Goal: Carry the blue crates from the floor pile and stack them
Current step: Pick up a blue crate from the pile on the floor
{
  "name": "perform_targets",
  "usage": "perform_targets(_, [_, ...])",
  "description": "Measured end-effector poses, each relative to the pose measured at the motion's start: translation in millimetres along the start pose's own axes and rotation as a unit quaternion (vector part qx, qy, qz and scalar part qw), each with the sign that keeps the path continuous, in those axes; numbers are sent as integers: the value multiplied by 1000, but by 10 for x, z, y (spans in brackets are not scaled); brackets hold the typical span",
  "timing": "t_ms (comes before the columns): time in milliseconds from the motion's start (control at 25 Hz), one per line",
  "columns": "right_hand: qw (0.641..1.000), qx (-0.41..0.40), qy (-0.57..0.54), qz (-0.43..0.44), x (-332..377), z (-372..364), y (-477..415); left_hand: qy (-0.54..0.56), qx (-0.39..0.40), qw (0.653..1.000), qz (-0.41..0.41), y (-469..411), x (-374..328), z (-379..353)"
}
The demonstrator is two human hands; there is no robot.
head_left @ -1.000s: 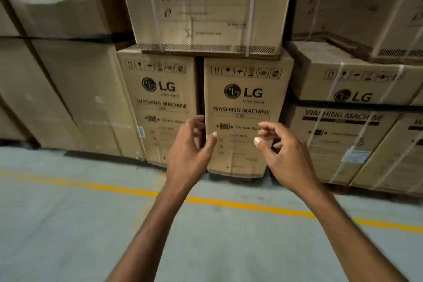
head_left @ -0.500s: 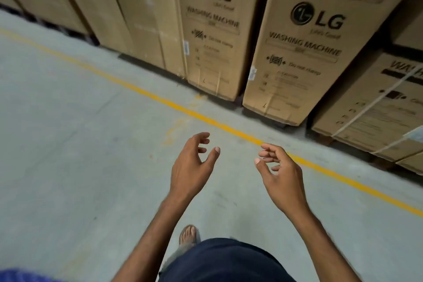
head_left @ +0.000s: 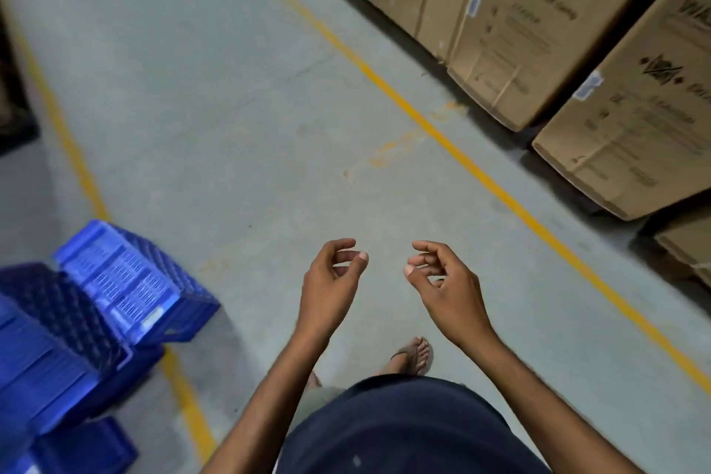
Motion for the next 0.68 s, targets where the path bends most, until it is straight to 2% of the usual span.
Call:
perform_targets(120, [999,26,4,23,273,-494,106,36,-61,997,-10,114,269,624])
perform_targets(400, [993,20,44,111,967,-1933,684,23,-204,978,-29,564,1228,2318])
perform_targets(480, [990,51,44,124,1110,-2399,872,38,-242,969,-14,674,1549,2764])
perform_targets(680, [963,185,74,181,1502,-3447,1066,99,-324,940,35,836,2201,3602])
Point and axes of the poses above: each hand's wrist, its own y-axis away from the middle knuckle, its own z-axis out of the back of the hand, x = y × z, the point moved 8 cm from there along -y, towards the middle knuckle, and after that the axes turned 11 degrees about z, right-handed, at the moved point
